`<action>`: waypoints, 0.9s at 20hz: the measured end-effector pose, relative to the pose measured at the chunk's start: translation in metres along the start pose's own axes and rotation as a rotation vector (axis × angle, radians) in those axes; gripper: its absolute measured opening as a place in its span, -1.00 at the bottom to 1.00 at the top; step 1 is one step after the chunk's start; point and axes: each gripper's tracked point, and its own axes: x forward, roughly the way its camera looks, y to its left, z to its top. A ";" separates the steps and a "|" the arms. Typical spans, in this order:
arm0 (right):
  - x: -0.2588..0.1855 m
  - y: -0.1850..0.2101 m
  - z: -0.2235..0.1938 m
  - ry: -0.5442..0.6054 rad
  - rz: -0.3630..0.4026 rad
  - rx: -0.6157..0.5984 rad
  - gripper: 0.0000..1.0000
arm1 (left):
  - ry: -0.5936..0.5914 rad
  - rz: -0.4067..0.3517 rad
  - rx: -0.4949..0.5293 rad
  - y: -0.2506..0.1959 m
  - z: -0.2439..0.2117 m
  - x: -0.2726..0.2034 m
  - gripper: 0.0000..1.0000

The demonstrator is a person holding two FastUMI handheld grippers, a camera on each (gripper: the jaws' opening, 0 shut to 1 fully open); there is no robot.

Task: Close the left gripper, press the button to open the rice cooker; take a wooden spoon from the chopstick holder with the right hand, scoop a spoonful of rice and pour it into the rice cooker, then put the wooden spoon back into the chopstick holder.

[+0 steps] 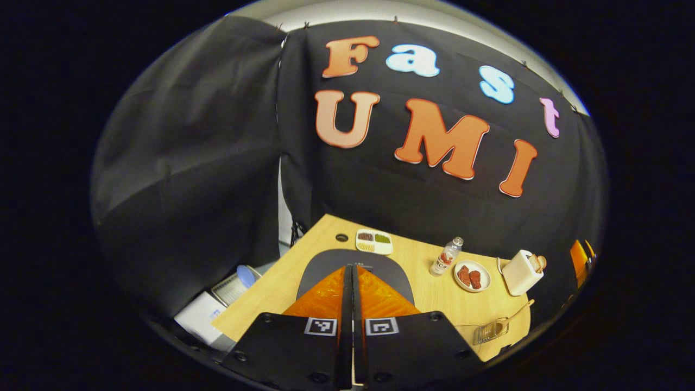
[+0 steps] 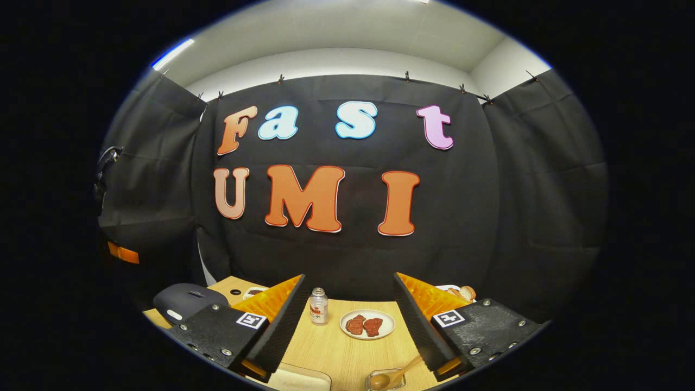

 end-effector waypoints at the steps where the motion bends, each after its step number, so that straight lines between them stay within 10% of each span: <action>1: 0.000 -0.003 -0.003 0.007 -0.007 -0.002 0.97 | 0.054 -0.011 -0.022 0.001 -0.011 0.009 -0.85; 8: -0.005 -0.023 -0.040 0.114 -0.038 0.005 0.92 | 0.432 -0.063 -0.241 -0.005 -0.084 0.048 -0.81; 18: -0.010 -0.049 -0.078 0.206 -0.102 0.025 0.92 | 0.577 -0.036 -0.210 -0.016 -0.141 0.061 -0.87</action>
